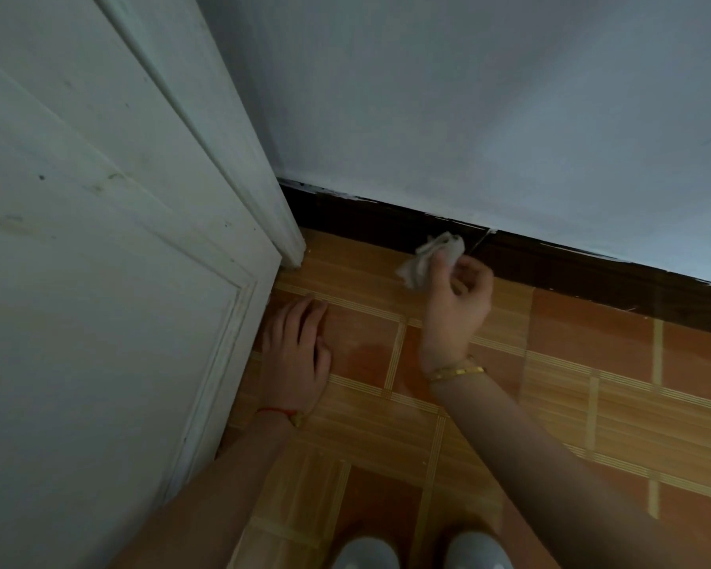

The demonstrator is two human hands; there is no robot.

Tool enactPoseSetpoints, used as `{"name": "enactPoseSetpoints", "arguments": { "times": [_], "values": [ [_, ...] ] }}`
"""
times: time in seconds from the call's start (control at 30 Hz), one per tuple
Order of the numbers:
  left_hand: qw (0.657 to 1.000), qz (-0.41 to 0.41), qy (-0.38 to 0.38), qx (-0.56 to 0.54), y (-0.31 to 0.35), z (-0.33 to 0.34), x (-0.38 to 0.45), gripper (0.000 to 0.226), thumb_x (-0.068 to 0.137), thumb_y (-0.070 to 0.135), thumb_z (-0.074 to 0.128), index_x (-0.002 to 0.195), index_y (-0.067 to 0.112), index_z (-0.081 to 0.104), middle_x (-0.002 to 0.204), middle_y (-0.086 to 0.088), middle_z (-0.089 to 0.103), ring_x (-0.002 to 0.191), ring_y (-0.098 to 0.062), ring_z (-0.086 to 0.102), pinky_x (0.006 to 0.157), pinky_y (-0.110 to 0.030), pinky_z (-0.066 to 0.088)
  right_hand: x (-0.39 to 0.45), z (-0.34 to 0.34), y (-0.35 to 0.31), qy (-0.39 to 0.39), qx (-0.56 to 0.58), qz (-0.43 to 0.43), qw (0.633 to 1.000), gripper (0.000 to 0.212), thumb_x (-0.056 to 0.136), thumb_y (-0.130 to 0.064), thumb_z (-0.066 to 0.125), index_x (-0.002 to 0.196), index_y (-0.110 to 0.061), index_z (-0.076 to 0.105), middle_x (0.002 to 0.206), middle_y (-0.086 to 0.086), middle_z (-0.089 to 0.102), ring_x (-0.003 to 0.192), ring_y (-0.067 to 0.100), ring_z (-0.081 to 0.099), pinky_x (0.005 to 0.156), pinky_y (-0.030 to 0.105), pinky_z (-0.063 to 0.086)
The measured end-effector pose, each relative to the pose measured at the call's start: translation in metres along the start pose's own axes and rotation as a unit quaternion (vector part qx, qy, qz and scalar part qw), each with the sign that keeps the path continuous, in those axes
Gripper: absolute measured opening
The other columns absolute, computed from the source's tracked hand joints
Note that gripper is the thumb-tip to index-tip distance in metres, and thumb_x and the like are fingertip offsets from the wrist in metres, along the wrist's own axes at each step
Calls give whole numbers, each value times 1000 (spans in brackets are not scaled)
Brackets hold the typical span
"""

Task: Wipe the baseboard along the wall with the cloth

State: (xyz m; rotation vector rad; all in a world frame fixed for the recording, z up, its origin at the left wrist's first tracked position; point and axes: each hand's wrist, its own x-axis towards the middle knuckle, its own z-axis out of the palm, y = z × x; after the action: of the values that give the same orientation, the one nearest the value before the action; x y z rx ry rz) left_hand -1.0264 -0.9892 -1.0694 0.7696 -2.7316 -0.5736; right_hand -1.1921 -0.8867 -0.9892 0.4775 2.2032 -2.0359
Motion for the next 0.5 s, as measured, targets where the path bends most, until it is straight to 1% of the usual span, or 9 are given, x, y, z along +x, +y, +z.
{"name": "enactPoseSetpoints", "arguments": {
  "times": [0.1, 0.13, 0.17, 0.27, 0.33, 0.4, 0.47, 0.5],
  "values": [
    [1000, -3, -4, 3, 0, 0, 1, 51, 89, 18, 44, 137, 10, 56, 143, -11, 52, 131, -29, 45, 111, -49, 37, -12, 38, 3, -3, -35, -20, 999, 31, 76, -27, 76, 98, -20, 56, 98, 5, 60, 86, 17, 61, 76, 41, 56],
    [1000, -1, -4, 2, -1, 0, 0, 51, 89, 17, 44, 137, 9, 57, 144, -12, 52, 131, -29, 45, 111, -49, 37, -18, 49, 5, -10, -44, -26, 999, 33, 73, -28, 78, 96, -22, 55, 99, 7, 59, 87, 18, 60, 77, 44, 55],
    [1000, 2, -3, 0, -1, 0, 0, 51, 89, 17, 44, 137, 9, 57, 144, -12, 52, 131, -30, 45, 112, -48, 36, -24, 58, 6, -20, -45, -30, 998, 34, 72, -28, 79, 95, -23, 55, 100, 8, 58, 87, 17, 60, 78, 44, 54],
    [1000, 4, 0, -9, -2, 0, 1, 51, 88, 18, 44, 137, 10, 56, 145, -11, 51, 132, -29, 44, 113, -48, 35, -28, 66, 7, -25, -36, -29, 999, 33, 71, -25, 80, 95, -20, 57, 100, 7, 57, 85, 13, 57, 79, 38, 53],
    [1000, 2, 0, -12, -2, 0, 0, 51, 88, 17, 44, 138, 10, 55, 145, -11, 51, 132, -29, 44, 113, -48, 35, -19, 56, 6, 2, -29, -31, 999, 30, 73, -26, 79, 94, -19, 59, 96, 7, 59, 82, 13, 58, 74, 35, 54],
    [1000, 2, 0, -16, -2, 0, 0, 52, 88, 16, 45, 139, 11, 55, 145, -10, 50, 132, -29, 44, 113, -49, 35, -7, 39, 4, 39, -9, -27, 999, 25, 76, -23, 77, 93, -17, 59, 89, 1, 60, 76, 8, 58, 66, 26, 51],
    [1000, 1, 0, -21, -2, 0, 1, 52, 88, 16, 45, 139, 10, 55, 145, -11, 50, 133, -29, 44, 112, -52, 37, 2, 24, 3, 65, 20, -20, 997, 23, 79, -17, 75, 95, -13, 58, 86, -5, 57, 74, 3, 56, 62, 16, 49],
    [1000, 0, 1, -23, -2, 1, 1, 52, 88, 17, 45, 139, 11, 55, 145, -11, 50, 132, -30, 44, 111, -53, 37, 4, 20, 2, 69, 29, -21, 997, 23, 80, -16, 74, 96, -12, 58, 86, -4, 57, 74, 4, 56, 62, 14, 49]
  ]
}}
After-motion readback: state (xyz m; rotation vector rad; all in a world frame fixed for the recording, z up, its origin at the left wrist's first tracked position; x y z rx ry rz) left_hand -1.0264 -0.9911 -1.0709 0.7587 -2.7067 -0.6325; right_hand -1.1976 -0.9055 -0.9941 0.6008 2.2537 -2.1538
